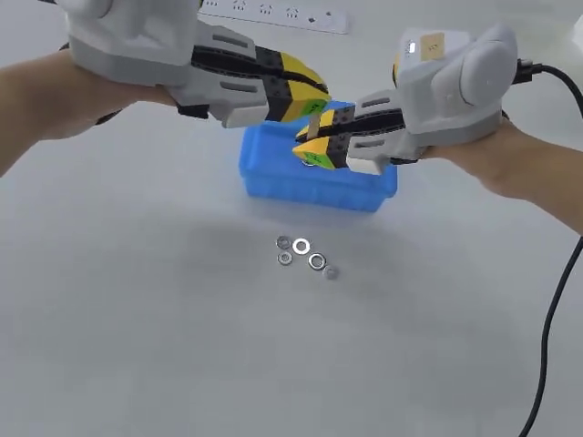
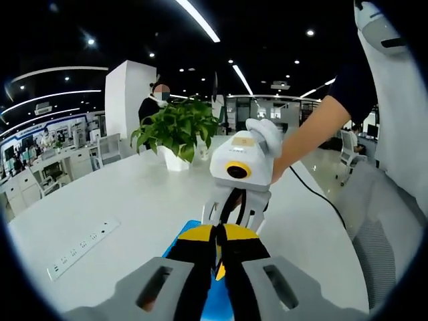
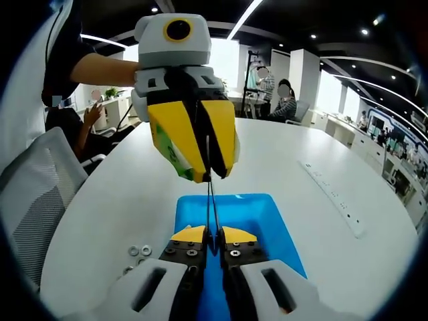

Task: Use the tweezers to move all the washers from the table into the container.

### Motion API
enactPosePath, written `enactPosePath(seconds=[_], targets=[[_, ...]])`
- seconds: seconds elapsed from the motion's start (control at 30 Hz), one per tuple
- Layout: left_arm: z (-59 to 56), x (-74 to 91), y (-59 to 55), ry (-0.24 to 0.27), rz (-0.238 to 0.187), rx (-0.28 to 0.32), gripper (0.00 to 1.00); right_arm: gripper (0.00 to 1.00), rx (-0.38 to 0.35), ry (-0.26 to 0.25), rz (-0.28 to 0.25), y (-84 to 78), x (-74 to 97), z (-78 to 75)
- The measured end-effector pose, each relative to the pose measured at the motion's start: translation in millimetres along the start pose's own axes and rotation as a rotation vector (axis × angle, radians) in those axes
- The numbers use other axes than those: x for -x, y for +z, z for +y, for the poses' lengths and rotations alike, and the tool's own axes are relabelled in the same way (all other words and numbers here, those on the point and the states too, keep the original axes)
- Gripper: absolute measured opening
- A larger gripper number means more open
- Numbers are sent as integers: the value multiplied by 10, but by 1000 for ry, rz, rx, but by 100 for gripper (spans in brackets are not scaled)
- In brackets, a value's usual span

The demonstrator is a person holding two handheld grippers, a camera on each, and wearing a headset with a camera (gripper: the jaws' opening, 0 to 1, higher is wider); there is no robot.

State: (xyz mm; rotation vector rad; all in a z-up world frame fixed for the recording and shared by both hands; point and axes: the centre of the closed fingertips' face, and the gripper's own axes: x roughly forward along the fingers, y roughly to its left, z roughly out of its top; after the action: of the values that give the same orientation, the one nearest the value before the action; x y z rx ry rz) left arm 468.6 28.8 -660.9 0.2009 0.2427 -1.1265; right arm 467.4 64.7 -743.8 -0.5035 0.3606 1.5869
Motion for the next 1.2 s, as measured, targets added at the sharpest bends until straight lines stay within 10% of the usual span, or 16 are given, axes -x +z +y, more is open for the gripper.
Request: enactPosePath(seconds=[0.63,1.2], targets=[[86,-48,-59,5,58,-128,4,19,11,-52,8,94,25,-20],[-79,172,198,51,55,-153,4,47,5,-89,-3,119,266,95]])
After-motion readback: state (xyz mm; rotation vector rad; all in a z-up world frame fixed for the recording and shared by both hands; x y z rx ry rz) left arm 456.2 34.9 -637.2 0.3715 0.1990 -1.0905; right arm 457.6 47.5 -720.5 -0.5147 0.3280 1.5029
